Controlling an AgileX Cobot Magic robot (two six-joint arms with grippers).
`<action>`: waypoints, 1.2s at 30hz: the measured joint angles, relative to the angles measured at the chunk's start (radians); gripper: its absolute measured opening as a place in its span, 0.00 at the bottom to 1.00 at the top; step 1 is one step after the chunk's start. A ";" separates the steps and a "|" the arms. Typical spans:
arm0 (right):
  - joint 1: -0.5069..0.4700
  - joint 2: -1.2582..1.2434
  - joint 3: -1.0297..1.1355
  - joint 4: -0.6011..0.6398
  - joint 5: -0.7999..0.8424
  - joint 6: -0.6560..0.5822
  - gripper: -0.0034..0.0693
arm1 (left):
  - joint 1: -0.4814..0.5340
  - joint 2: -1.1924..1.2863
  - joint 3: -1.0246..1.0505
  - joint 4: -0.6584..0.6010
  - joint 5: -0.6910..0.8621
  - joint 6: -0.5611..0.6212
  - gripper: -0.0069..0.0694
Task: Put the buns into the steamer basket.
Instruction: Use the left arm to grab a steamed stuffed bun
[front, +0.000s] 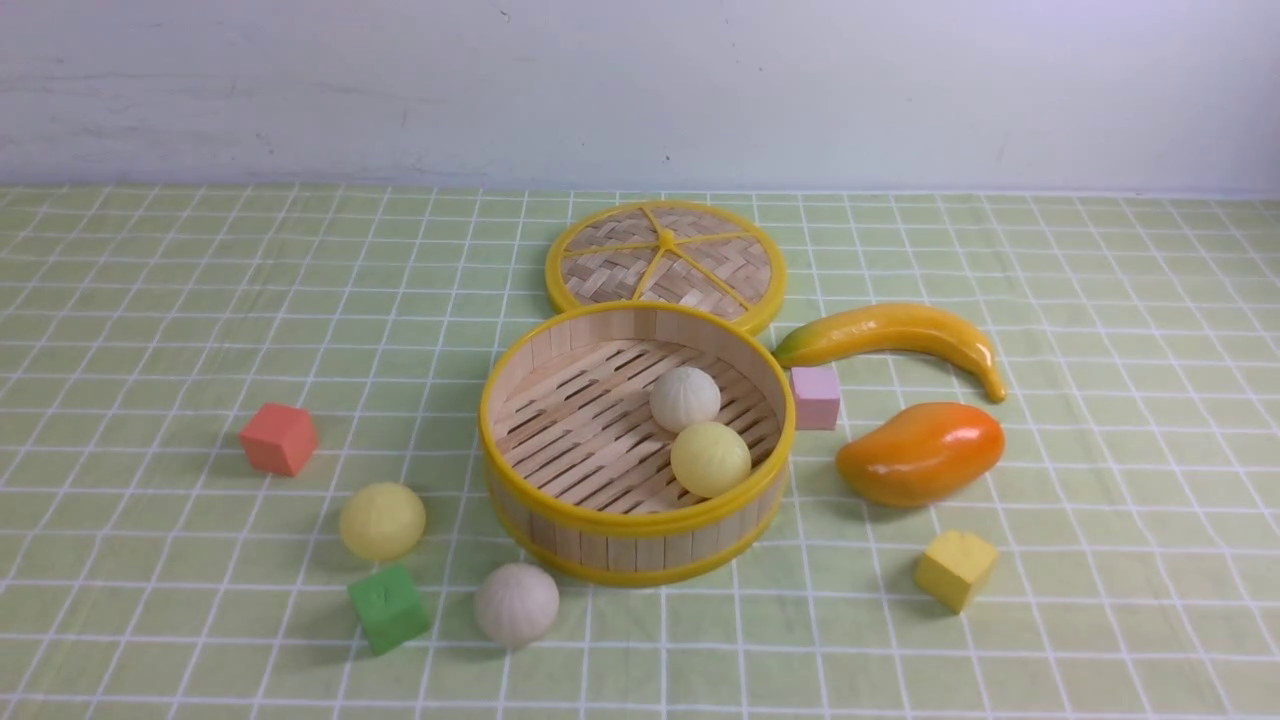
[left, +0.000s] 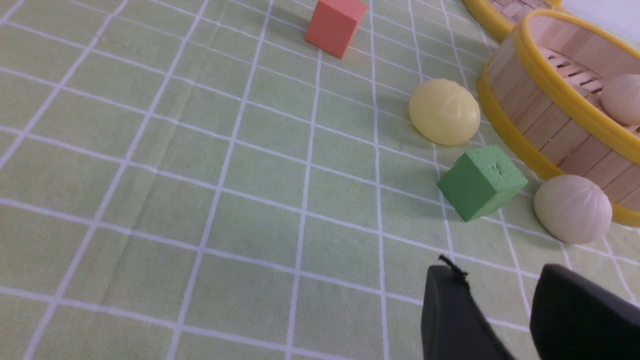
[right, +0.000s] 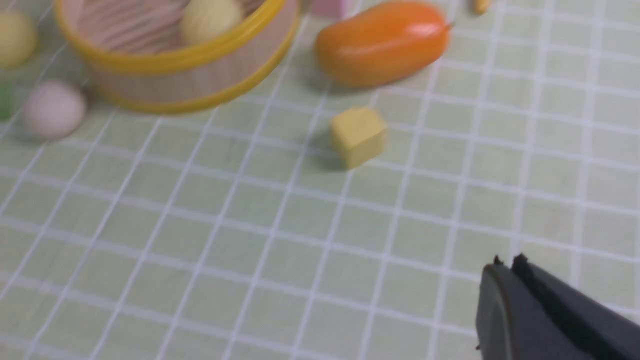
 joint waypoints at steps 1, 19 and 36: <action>-0.032 -0.023 0.003 -0.028 -0.009 0.000 0.03 | 0.000 0.000 0.000 0.000 0.000 0.000 0.40; -0.342 -0.461 0.574 -0.163 -0.381 0.004 0.04 | 0.000 0.000 0.000 0.000 -0.001 0.000 0.40; -0.355 -0.462 0.677 -0.174 -0.482 0.004 0.06 | 0.000 0.000 0.000 0.000 -0.001 0.000 0.40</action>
